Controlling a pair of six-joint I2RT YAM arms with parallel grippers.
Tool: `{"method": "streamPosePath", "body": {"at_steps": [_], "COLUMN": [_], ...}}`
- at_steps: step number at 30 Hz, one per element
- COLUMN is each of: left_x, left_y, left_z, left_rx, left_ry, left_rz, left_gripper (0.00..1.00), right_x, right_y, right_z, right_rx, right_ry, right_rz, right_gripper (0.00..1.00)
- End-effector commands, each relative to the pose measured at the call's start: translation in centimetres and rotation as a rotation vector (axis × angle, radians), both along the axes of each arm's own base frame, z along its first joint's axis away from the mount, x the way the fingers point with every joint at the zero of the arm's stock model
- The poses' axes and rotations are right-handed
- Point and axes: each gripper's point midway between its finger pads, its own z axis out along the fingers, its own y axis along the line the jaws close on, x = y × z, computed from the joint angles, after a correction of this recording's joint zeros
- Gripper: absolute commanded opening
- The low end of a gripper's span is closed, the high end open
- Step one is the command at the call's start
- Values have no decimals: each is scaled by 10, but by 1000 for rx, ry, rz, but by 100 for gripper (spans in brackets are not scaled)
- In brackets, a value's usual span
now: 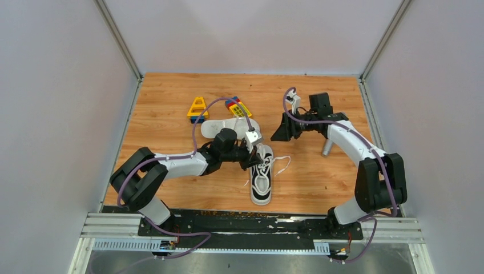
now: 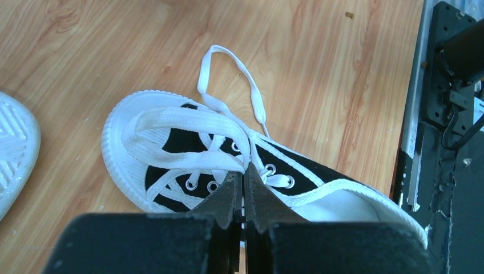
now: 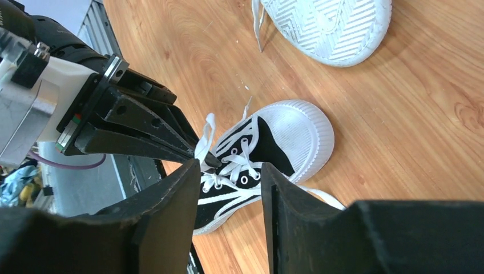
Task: Tie the shoes
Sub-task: Wrap the shoelace around the shoelace.
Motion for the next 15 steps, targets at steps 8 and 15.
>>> {"method": "streamPosePath", "body": {"at_steps": [8, 15], "left_x": [-11, -7], "left_y": [-10, -15], "left_z": [10, 11], "left_rx": [11, 10], "left_ry": [-112, -131], "left_rz": [-191, -208], "left_gripper": [0, 0], "right_x": [-8, -7], "right_y": [23, 32], "right_z": [1, -4], "right_rx": [145, 177], "right_ry": [156, 204], "right_rz": [146, 198], "right_gripper": [55, 57]}}
